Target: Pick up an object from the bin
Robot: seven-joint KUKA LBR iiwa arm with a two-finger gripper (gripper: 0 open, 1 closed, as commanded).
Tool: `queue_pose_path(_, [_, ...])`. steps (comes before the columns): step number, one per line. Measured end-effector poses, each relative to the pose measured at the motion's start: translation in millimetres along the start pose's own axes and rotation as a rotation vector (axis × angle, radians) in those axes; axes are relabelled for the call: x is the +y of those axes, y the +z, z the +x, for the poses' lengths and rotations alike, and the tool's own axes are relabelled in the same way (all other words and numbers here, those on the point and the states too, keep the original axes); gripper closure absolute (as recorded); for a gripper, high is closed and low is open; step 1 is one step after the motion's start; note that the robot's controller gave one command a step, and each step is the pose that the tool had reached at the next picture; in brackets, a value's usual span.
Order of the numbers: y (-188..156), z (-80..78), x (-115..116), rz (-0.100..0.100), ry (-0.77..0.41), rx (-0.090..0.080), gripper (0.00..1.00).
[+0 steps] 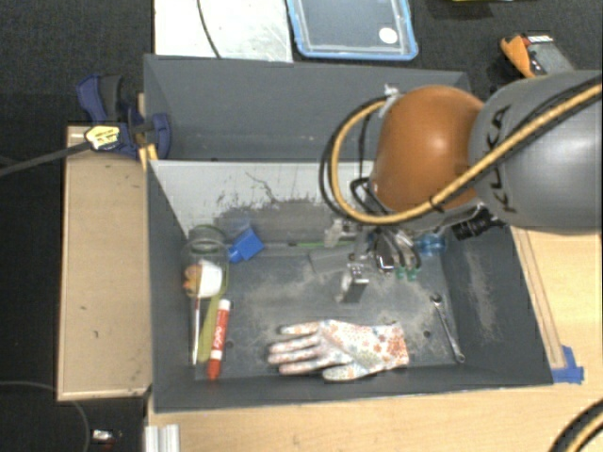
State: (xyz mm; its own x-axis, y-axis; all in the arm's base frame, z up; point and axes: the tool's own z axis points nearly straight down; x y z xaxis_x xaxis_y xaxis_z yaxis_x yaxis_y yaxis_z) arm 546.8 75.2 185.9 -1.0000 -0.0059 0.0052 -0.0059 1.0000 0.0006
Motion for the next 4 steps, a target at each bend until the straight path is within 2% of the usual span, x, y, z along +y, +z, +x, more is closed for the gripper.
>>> queue_pose_path(1, [-4.6,-1.5,-0.5,-0.001,0.003,-0.008,0.0])
queue_pose_path(2, [59.8,35.3,-12.6,0.0,-0.13,-0.009,0.0])
queue_pose_path(3, [56.0,65.9,-7.1,0.002,-0.384,-0.014,0.0])
queue_pose_path(4, [73.2,55.4,-41.9,0.002,-0.236,-0.006,0.0])
